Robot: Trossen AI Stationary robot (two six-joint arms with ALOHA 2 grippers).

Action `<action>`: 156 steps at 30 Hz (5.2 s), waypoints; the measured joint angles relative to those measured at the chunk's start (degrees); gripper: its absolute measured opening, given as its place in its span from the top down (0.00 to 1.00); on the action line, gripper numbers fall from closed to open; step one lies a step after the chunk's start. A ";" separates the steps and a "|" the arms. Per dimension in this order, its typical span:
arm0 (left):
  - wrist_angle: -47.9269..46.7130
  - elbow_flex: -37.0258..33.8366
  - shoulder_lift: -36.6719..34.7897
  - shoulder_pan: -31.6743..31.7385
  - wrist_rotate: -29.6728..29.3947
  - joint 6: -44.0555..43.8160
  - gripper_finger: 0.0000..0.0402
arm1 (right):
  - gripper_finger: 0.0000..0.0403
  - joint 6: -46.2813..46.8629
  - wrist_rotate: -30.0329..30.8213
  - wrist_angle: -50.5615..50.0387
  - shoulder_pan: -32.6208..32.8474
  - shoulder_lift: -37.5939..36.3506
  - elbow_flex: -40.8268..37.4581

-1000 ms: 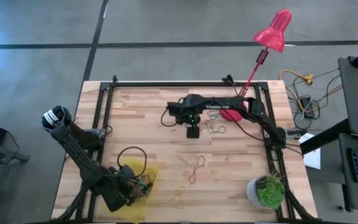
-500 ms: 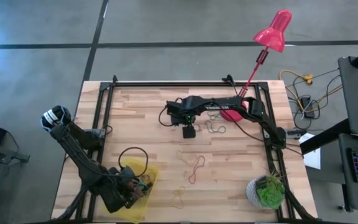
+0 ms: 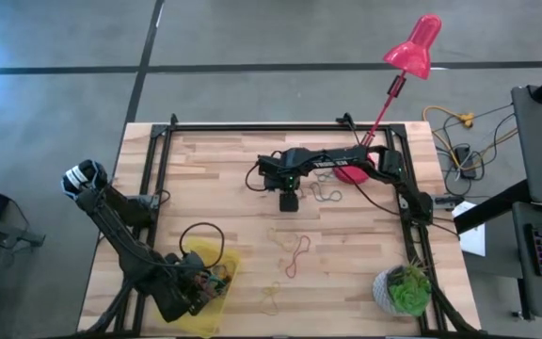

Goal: Pick and place rubber bands into bin
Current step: Put the blue rubber band into the bin, then put the yellow rubber band into the bin

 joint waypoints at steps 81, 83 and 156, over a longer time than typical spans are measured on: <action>12.68 -0.47 -9.83 20.88 -28.44 67.62 0.56 | 0.98 15.84 -21.85 4.84 16.48 -4.85 28.87; 13.36 -0.60 -9.62 21.80 -27.87 69.27 0.58 | 0.98 15.85 -21.86 4.87 16.42 -4.89 28.87; -7.54 12.76 4.83 -2.56 0.45 16.46 0.58 | 0.39 21.48 6.53 14.07 24.61 -5.03 -8.87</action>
